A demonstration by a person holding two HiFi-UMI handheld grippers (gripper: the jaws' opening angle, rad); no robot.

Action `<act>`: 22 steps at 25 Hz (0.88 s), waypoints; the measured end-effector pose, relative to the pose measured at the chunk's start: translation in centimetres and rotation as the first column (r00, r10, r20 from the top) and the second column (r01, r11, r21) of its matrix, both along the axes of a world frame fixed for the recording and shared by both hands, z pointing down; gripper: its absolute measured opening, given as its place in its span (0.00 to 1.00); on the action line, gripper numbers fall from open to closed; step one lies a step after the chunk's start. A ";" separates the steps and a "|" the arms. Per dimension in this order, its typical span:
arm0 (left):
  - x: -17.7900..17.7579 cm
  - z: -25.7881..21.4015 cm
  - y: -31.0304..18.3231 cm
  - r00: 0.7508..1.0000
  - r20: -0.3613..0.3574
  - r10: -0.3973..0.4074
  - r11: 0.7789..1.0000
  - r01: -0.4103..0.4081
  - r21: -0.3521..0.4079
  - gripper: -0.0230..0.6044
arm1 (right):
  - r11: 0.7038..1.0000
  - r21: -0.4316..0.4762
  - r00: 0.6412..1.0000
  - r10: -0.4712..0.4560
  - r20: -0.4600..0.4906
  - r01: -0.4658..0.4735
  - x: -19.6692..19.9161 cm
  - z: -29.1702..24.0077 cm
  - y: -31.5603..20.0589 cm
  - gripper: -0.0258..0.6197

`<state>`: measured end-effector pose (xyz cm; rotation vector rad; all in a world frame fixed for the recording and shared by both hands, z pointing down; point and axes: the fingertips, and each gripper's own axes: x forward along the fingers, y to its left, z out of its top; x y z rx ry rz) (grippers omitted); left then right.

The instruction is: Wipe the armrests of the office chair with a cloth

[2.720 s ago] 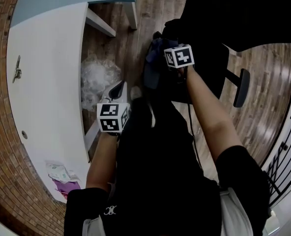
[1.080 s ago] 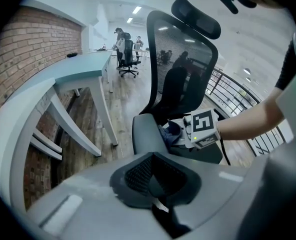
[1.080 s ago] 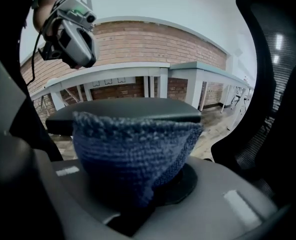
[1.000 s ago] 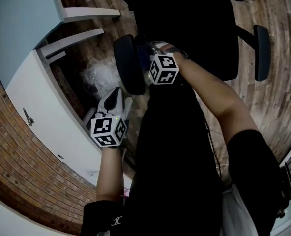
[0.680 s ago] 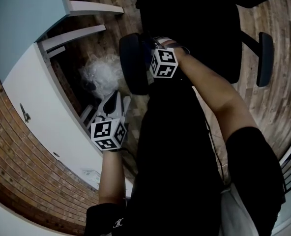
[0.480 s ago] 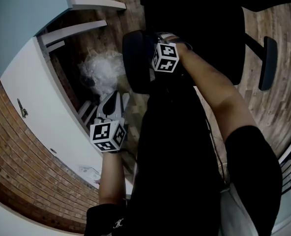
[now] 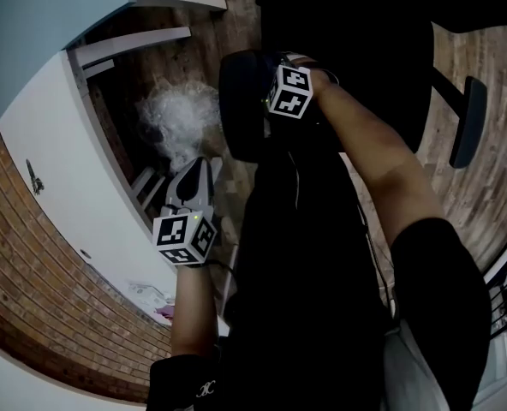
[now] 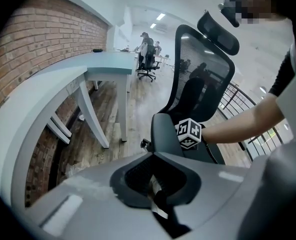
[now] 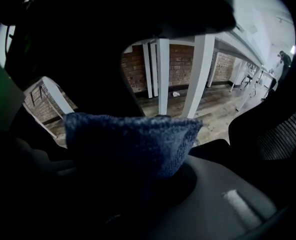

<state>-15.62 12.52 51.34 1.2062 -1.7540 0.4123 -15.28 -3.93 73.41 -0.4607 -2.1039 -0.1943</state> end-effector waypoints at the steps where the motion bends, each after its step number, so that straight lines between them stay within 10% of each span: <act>1: 0.3 -0.1 -0.4 1.000 -0.001 0.004 1.000 -0.004 0.007 0.05 | 1.000 -0.012 1.000 0.004 0.010 -0.004 0.3 -0.6 0.2 0.13; 10: 0.8 -2.3 -4.1 1.000 0.004 0.011 0.997 -0.012 0.081 0.05 | 0.992 -0.125 0.989 0.018 0.147 0.001 1.5 -8.0 1.7 0.13; 22: -0.5 -4.7 -2.9 0.995 0.022 -0.100 0.980 0.095 0.175 0.05 | 0.985 -0.168 0.996 0.062 0.067 -0.050 5.0 -13.1 -0.5 0.13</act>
